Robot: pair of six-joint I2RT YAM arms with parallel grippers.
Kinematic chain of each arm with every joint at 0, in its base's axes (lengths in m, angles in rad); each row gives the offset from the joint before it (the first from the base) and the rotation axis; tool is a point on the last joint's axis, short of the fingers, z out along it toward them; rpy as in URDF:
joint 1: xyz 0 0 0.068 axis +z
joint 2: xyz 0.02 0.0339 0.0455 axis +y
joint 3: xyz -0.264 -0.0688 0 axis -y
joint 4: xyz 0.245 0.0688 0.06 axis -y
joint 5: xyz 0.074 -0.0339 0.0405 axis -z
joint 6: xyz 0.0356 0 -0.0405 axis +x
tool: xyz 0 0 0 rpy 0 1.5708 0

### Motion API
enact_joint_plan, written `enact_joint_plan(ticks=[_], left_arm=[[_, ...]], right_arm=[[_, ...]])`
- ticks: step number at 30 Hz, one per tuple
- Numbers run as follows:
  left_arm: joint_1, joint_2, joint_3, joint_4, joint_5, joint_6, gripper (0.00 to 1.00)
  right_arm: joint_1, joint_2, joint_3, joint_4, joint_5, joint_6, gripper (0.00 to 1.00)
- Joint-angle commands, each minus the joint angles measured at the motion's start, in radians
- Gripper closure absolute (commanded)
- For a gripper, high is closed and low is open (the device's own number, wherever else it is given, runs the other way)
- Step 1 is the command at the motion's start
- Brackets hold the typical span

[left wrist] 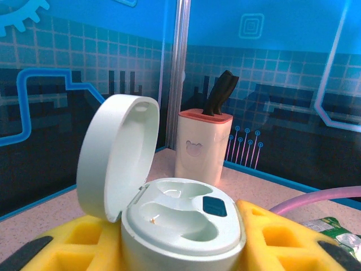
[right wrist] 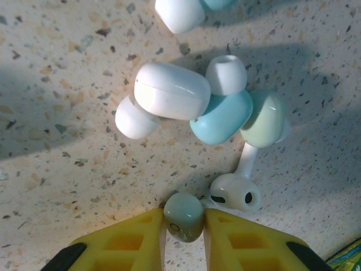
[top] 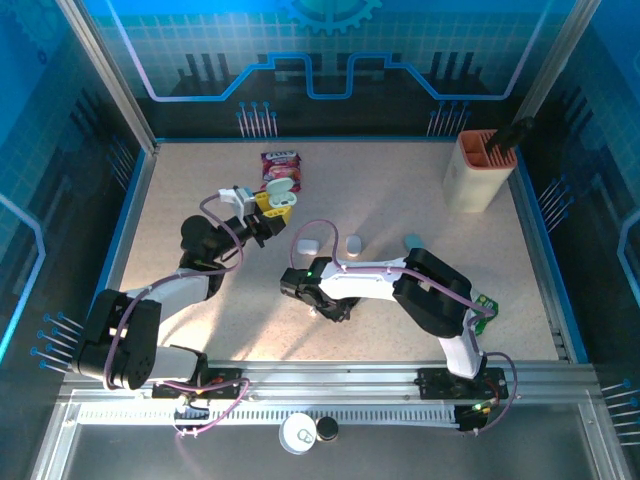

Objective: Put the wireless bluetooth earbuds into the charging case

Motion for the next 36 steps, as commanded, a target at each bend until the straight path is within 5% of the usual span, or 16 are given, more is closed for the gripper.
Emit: enact_joint_plan(ticks=[1, 7, 23, 36], left_arm=[[0.011, -0.015, -0.005, 0.04, 0.027, -0.005, 0.63], [0.011, -0.003, -0.009, 0.042, 0.025, 0.01, 0.63], [-0.078, 0.079, -0.006, 0.008, 0.059, 0.127, 0.63], [-0.202, 0.22, 0.017, 0.07, 0.059, 0.157, 0.63]], right_arm=[[-0.009, 0.023, 0.022, -0.008, 0.018, 0.007, 0.78], [-0.066, -0.112, -0.013, 0.03, -0.086, 0.016, 0.78], [-0.434, -0.545, -0.234, 0.28, -0.638, 0.085, 0.79], [-0.532, -0.712, -0.309, 0.485, -0.856, 0.159, 0.78]])
